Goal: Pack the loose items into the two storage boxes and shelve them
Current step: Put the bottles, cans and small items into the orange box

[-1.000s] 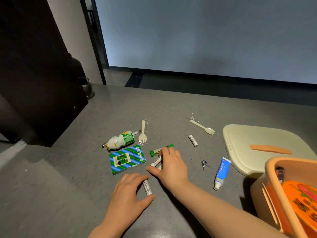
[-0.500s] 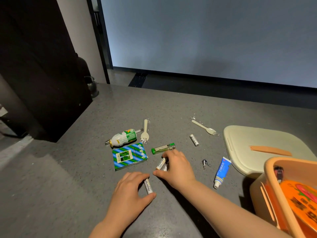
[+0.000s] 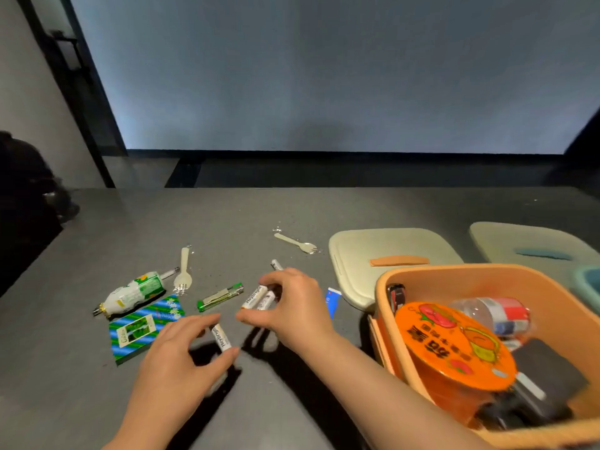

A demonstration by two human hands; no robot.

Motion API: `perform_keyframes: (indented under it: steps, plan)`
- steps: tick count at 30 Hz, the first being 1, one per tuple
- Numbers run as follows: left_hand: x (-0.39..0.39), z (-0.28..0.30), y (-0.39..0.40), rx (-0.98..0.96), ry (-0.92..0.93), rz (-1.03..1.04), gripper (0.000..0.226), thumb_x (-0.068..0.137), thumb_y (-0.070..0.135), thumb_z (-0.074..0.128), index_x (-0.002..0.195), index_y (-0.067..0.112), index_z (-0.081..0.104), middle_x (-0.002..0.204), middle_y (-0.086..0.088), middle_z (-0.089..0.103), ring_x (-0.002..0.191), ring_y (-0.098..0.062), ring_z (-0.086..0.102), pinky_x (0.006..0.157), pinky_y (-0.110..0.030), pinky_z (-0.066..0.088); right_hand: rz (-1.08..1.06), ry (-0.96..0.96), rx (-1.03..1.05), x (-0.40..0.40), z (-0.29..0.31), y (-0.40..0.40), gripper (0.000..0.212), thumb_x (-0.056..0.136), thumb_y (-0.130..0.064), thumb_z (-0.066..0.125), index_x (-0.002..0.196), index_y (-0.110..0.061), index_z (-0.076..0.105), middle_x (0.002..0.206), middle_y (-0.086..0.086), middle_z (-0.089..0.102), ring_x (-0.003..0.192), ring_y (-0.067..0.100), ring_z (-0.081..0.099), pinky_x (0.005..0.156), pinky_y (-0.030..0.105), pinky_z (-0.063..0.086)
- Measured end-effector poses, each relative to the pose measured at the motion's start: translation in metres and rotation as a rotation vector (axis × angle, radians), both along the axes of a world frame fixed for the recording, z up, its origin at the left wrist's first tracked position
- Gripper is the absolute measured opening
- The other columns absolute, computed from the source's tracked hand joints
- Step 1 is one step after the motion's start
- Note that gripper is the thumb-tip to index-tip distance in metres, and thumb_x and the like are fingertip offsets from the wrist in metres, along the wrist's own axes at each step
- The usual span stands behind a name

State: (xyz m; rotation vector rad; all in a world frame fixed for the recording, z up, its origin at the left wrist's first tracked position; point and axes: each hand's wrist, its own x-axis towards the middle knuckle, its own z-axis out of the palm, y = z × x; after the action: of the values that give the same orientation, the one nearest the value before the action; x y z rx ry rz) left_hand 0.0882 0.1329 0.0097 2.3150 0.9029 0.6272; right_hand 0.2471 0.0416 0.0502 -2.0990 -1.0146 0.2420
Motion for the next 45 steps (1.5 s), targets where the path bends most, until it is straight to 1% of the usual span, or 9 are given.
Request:
perform_keyframes:
  steps: [6, 15, 18, 21, 25, 31, 35, 39, 45]
  plan:
    - [0.077, 0.045, -0.06, -0.037, -0.199, -0.171, 0.045, 0.059, 0.025, 0.086, 0.099, 0.035, 0.067, 0.094, 0.017, 0.062, 0.089, 0.012, 0.051, 0.073, 0.002, 0.032, -0.202, -0.059, 0.197, 0.044, 0.073, -0.113, 0.055, 0.055, -0.046, 0.088, 0.103, -0.024, 0.072, 0.093, -0.011, 0.066, 0.085, 0.004, 0.061, 0.077, 0.023, 0.051]
    - [0.177, 0.075, -0.161, -0.115, -0.265, -0.517, 0.043, 0.062, 0.033, 0.085, 0.101, 0.033, 0.068, 0.1, 0.02, 0.063, 0.096, 0.004, 0.057, 0.084, -0.011, 0.041, -0.471, -0.021, 0.051, 0.113, 0.062, -0.279, 0.061, 0.052, -0.058, 0.084, 0.104, -0.031, 0.071, 0.094, -0.021, 0.066, 0.086, -0.009, 0.06, 0.069, 0.008, 0.048]
    - [0.203, 0.079, -0.18, -0.065, -0.204, -0.586, 0.045, 0.063, 0.038, 0.083, 0.104, 0.031, 0.068, 0.099, 0.02, 0.063, 0.092, 0.004, 0.057, 0.08, -0.008, 0.042, -0.478, -0.015, 0.023, 0.125, 0.05, -0.304, 0.06, 0.051, -0.06, 0.083, 0.104, -0.036, 0.07, 0.093, -0.024, 0.065, 0.085, -0.011, 0.058, 0.067, 0.007, 0.047]
    - [0.225, 0.084, -0.198, -0.015, -0.111, -0.678, 0.047, 0.064, 0.046, 0.08, 0.107, 0.033, 0.066, 0.102, 0.021, 0.062, 0.093, 0.003, 0.056, 0.086, -0.023, 0.047, -0.483, -0.006, 0.004, 0.141, 0.048, -0.324, 0.061, 0.049, -0.057, 0.085, 0.104, -0.033, 0.072, 0.089, -0.02, 0.067, 0.084, -0.01, 0.06, 0.069, 0.01, 0.049]
    - [0.256, 0.09, -0.227, 0.154, 0.163, -0.893, 0.057, 0.064, 0.06, 0.072, 0.116, 0.037, 0.061, 0.111, 0.021, 0.06, 0.101, 0.002, 0.051, 0.088, -0.027, 0.045, -0.509, -0.04, 0.016, 0.162, 0.048, -0.344, 0.057, 0.048, -0.052, 0.088, 0.099, -0.031, 0.073, 0.086, -0.021, 0.066, 0.082, -0.015, 0.056, 0.063, 0.001, 0.041]
    - [0.293, 0.084, -0.243, 0.389, 0.446, -1.081, 0.056, 0.069, 0.044, 0.076, 0.121, 0.038, 0.057, 0.121, 0.016, 0.059, 0.113, -0.01, 0.047, 0.097, -0.034, 0.037, -0.438, -0.043, 0.035, 0.174, 0.04, -0.354, 0.051, 0.047, -0.054, 0.089, 0.093, -0.04, 0.069, 0.087, -0.021, 0.066, 0.086, -0.014, 0.056, 0.068, 0.002, 0.042]
    - [0.295, 0.077, -0.24, 0.378, 0.401, -1.073, 0.055, 0.074, 0.033, 0.072, 0.125, 0.039, 0.054, 0.125, 0.021, 0.056, 0.117, -0.006, 0.044, 0.101, -0.033, 0.035, -0.408, -0.063, -0.04, 0.181, 0.032, -0.358, 0.054, 0.048, -0.054, 0.088, 0.096, -0.037, 0.07, 0.091, -0.019, 0.065, 0.088, -0.013, 0.056, 0.07, 0.002, 0.04]
    - [0.284, 0.082, -0.229, 0.324, 0.193, -0.93, 0.042, 0.083, 0.033, 0.064, 0.123, 0.041, 0.054, 0.125, 0.024, 0.054, 0.118, 0.0, 0.042, 0.102, -0.03, 0.036, -0.355, -0.084, -0.234, 0.179, 0.026, -0.349, 0.064, 0.053, -0.058, 0.083, 0.11, -0.033, 0.068, 0.101, -0.018, 0.062, 0.09, -0.002, 0.057, 0.077, 0.018, 0.048]
    - [0.235, 0.074, -0.201, 0.101, -0.188, -0.59, 0.024, 0.079, 0.032, 0.067, 0.102, 0.037, 0.066, 0.104, 0.027, 0.062, 0.102, 0.003, 0.053, 0.093, -0.033, 0.043, -0.308, -0.047, -0.425, 0.169, 0.017, -0.318, 0.049, 0.055, -0.062, 0.077, 0.085, -0.025, 0.065, 0.077, -0.011, 0.063, 0.071, 0.002, 0.056, 0.064, 0.027, 0.051]
